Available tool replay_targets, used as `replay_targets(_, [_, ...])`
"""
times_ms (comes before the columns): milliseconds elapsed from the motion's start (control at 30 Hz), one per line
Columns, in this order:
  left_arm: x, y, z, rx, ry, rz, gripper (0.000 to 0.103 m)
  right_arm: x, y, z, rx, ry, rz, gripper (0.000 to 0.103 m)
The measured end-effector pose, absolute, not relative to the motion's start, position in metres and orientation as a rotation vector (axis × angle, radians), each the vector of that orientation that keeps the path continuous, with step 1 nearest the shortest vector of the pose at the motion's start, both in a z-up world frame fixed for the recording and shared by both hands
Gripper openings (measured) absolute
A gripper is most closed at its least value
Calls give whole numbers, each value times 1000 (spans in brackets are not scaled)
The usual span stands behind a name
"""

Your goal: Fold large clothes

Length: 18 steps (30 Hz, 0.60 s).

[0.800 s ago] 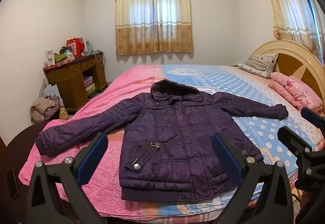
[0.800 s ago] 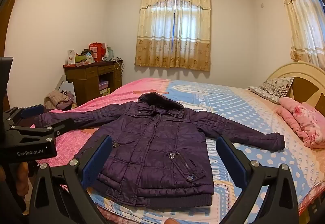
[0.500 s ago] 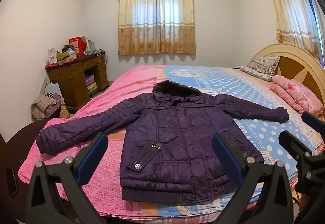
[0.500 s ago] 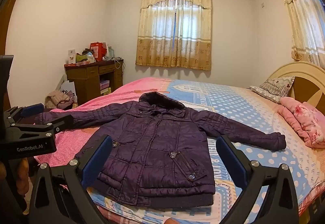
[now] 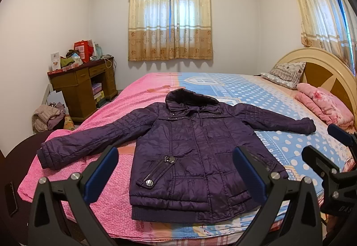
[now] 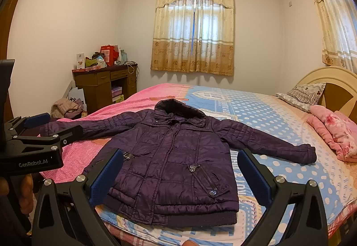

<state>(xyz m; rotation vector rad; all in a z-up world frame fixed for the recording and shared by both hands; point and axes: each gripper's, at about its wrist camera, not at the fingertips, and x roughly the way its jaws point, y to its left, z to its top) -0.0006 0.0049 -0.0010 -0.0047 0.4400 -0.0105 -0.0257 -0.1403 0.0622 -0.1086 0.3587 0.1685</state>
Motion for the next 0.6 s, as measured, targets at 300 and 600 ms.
replay_targets(300, [2,8,-5,-21,444,-1,103,-25,-138,61,-111,364,168,102])
replay_targets(600, [2,10,-5,-31,444,1,103,-24,-136,59,-115,367,174,102])
